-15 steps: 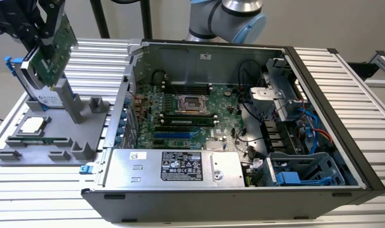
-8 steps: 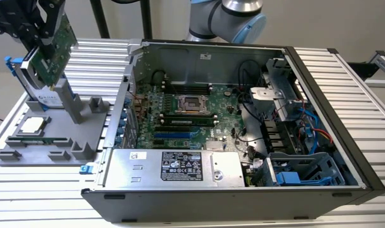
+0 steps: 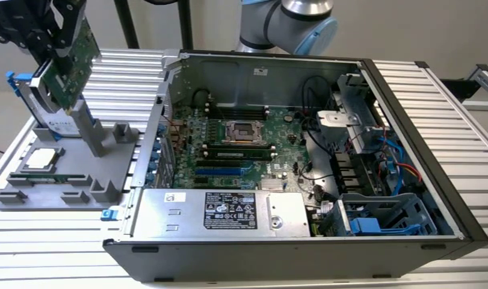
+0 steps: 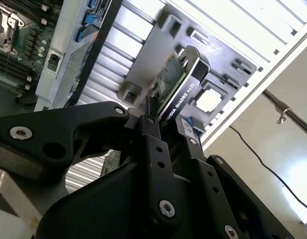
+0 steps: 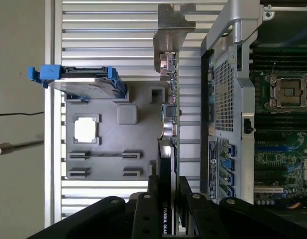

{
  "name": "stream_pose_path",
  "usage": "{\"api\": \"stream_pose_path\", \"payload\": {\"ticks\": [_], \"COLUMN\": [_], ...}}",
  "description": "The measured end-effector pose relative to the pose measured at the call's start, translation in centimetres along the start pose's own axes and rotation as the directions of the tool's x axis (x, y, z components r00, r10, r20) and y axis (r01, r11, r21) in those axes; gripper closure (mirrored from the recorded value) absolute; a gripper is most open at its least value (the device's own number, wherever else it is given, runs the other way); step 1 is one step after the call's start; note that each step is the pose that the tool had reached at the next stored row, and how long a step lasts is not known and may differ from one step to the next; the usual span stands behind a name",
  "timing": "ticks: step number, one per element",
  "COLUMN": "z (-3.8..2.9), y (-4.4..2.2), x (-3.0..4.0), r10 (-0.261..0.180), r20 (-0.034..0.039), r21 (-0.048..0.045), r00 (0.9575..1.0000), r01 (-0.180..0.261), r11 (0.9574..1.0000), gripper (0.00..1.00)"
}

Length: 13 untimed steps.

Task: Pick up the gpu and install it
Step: 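Pick up the gpu and move the gpu toward the slot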

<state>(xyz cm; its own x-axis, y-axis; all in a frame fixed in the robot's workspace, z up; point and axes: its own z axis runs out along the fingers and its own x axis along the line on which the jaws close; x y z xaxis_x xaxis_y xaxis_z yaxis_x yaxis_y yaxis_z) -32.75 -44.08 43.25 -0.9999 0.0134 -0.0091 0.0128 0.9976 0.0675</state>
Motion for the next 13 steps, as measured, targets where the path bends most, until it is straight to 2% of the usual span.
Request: {"api": "stream_pose_path", "payload": {"ticks": [13], "z": [0.02], "y": [0.02], "x": [-1.33], "r10": [0.0], "r20": [0.0], "r21": [0.0], "r00": [1.0], "r01": [0.0], "r11": [1.0], "gripper": [1.0]}}
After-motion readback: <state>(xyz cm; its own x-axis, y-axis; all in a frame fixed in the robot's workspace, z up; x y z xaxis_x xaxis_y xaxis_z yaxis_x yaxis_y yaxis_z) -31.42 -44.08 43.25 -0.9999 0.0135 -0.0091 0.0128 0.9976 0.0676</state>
